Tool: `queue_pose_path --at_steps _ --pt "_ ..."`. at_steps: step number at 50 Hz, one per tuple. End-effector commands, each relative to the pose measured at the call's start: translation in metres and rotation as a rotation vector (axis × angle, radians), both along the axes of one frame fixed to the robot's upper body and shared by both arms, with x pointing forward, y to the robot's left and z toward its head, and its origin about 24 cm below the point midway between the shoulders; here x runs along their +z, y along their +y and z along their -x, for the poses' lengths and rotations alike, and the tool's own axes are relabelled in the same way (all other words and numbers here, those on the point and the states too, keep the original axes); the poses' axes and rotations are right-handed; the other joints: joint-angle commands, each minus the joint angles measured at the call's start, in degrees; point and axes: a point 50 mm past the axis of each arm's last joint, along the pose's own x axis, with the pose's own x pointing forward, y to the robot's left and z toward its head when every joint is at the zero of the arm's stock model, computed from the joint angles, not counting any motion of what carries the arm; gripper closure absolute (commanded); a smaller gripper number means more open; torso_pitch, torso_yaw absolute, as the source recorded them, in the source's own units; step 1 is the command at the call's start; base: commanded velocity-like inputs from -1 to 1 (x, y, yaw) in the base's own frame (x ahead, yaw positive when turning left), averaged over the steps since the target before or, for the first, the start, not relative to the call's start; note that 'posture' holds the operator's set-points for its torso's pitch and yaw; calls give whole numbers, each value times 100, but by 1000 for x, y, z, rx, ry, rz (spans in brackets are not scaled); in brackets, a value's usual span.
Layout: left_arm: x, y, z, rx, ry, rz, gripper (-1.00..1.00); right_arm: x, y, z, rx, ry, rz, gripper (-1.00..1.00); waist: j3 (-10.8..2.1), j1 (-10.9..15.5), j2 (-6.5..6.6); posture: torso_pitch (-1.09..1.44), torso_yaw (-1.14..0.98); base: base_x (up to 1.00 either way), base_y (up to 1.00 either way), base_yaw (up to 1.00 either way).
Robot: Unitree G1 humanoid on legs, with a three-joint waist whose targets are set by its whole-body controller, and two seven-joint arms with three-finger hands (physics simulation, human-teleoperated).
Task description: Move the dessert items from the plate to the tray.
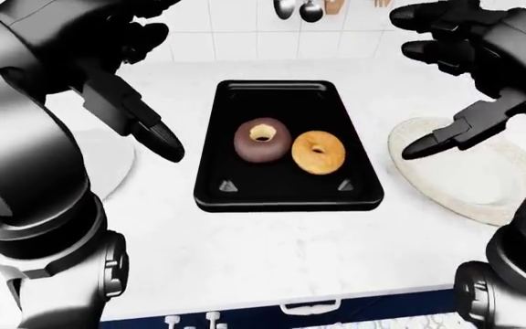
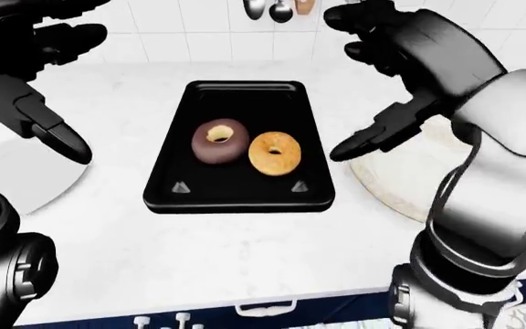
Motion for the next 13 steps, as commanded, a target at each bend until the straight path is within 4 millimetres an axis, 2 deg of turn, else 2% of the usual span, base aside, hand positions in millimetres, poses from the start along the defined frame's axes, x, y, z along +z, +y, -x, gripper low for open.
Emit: queue_pose_path --at_steps 1,7,13 --pt "12 4 10 14 -59 -5 -100 16 -11 13 -12 -66 -15 -77 -165 2 -4 0 -8 0 0 0" --pt "18 21 28 50 -71 -13 -100 39 -48 50 -78 -126 -65 -97 -152 2 -33 0 -8 0 0 0" --pt "15 42 44 108 -83 -32 -100 35 -75 80 -128 -154 -89 -100 -124 9 -73 0 -8 0 0 0"
